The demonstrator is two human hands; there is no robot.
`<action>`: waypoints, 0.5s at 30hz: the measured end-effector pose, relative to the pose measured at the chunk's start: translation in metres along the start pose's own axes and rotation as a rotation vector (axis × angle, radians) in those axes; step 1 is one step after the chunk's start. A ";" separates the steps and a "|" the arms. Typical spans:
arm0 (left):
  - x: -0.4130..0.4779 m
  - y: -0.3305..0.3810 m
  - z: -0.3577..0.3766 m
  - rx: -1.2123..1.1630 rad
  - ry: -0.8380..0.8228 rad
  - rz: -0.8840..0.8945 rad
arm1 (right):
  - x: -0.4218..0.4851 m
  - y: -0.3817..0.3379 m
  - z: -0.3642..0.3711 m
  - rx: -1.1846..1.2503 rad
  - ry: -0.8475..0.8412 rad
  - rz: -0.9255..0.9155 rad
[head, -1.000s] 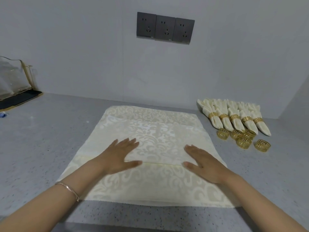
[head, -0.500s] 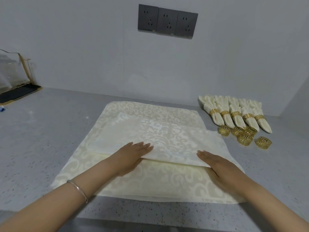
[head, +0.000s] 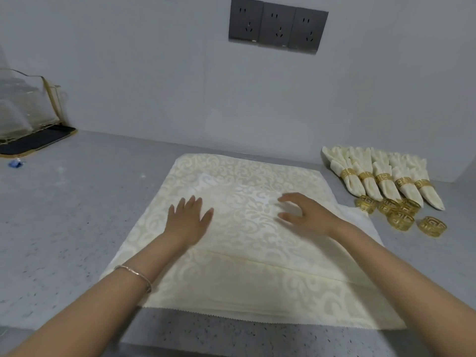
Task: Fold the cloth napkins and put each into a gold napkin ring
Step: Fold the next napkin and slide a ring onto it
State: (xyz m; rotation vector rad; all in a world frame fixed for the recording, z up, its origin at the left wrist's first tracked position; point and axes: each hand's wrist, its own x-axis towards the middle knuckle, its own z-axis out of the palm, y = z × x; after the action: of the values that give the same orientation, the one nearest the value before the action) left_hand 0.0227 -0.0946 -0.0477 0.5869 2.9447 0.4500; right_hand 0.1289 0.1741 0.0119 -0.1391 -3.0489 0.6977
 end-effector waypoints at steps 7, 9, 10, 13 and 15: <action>0.002 -0.008 0.013 0.093 0.098 -0.020 | 0.125 -0.036 0.033 -0.077 -0.106 0.117; 0.002 -0.007 0.013 0.083 0.109 -0.036 | 0.143 -0.044 0.039 -0.195 -0.095 0.147; 0.003 -0.006 0.013 0.081 0.115 -0.056 | 0.151 -0.047 0.041 -0.233 -0.095 0.157; 0.001 -0.004 0.012 0.071 0.123 -0.132 | 0.167 -0.059 0.043 -0.180 -0.154 0.199; 0.001 -0.003 0.012 0.072 0.126 -0.149 | 0.174 -0.066 0.047 -0.115 -0.184 0.175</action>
State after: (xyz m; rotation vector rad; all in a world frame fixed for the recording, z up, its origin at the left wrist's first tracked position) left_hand 0.0227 -0.0941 -0.0598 0.3552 3.1070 0.3794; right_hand -0.0509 0.1101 -0.0031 -0.3671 -3.2843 0.5721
